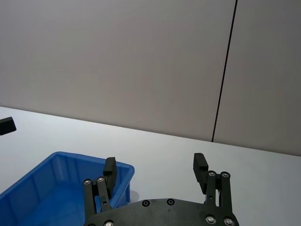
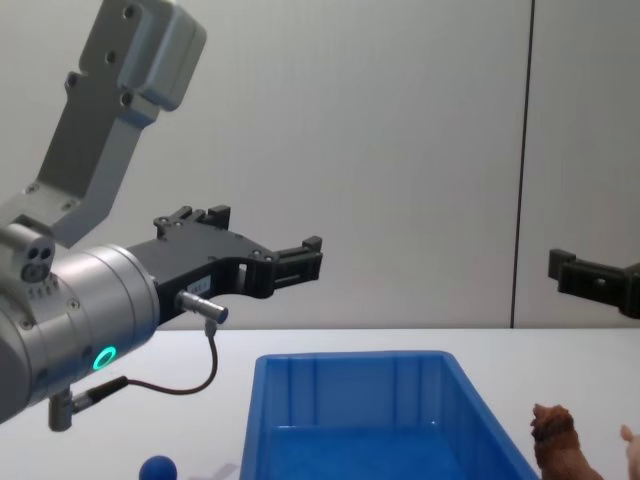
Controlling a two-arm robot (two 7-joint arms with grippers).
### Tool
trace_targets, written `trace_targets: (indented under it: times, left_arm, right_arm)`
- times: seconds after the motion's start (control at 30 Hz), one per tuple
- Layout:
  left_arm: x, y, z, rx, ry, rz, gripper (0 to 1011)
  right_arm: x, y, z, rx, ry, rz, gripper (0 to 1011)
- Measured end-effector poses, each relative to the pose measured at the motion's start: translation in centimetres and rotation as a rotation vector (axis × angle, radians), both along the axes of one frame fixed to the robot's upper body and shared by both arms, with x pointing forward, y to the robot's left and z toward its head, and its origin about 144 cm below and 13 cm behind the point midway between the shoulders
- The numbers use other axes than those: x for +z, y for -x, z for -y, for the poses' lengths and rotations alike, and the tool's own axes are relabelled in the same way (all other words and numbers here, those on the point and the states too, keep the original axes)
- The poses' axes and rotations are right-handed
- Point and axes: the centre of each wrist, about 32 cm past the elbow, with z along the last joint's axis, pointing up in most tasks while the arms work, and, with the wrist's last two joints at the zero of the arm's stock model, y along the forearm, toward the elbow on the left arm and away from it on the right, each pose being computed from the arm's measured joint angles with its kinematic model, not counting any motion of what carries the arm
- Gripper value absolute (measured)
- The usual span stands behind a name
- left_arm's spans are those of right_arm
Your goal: Pick up the two dolls from the table and place them into the box.
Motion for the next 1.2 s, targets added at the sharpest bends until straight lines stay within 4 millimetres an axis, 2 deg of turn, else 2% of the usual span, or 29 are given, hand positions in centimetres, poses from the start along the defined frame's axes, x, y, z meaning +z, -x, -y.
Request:
trace_targets:
  times: [1.2]
  left_arm:
    - [0.0,0.0,0.0,0.0,0.0,0.0,1002]
  right_arm:
    - [0.0,0.0,0.0,0.0,0.0,0.0,1001]
